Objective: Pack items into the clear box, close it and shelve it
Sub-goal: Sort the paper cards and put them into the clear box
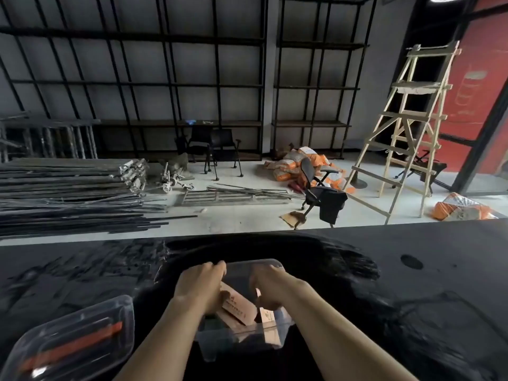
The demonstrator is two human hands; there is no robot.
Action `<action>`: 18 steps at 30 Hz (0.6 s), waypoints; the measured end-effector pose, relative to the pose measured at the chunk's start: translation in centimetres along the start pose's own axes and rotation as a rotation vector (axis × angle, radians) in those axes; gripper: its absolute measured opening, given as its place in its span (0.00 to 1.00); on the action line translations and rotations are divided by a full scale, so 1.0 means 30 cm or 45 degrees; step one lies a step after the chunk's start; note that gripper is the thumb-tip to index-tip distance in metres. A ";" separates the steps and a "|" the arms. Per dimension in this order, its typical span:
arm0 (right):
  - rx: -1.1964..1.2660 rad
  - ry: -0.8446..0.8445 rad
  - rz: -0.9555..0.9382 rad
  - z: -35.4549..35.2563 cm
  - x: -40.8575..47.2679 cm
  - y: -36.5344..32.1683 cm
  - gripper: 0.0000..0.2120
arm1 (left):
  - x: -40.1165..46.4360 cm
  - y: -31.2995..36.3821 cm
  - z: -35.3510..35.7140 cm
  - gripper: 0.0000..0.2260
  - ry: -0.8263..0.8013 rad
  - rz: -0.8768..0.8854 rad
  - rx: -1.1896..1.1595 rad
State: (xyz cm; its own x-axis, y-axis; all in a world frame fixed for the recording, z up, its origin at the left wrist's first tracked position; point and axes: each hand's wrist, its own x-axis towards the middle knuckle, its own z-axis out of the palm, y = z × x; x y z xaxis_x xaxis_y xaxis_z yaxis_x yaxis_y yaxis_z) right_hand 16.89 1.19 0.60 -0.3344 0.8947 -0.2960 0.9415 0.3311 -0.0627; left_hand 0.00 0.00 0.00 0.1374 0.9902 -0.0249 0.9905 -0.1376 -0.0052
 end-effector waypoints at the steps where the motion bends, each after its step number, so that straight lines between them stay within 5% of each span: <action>1: -0.078 -0.115 0.034 0.003 0.010 -0.012 0.17 | 0.000 0.002 0.009 0.19 -0.016 0.005 0.058; 5: -0.164 -0.284 0.128 0.048 0.051 -0.021 0.25 | 0.020 0.014 0.058 0.25 0.014 -0.057 0.272; 10: 0.069 -0.365 0.173 0.069 0.055 -0.024 0.17 | 0.021 0.037 0.104 0.29 -0.031 -0.074 0.319; 18: -0.202 -0.401 0.116 -0.040 0.093 -0.035 0.19 | 0.041 0.013 0.056 0.20 0.064 -0.070 -0.253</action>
State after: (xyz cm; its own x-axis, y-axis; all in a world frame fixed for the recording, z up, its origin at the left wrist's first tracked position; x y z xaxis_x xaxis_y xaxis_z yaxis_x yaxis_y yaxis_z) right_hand 14.93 3.71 0.99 -0.1969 0.7949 -0.5739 0.9404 0.3187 0.1187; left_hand 0.55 1.13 -1.71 0.0786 0.9967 0.0196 0.9780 -0.0809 0.1923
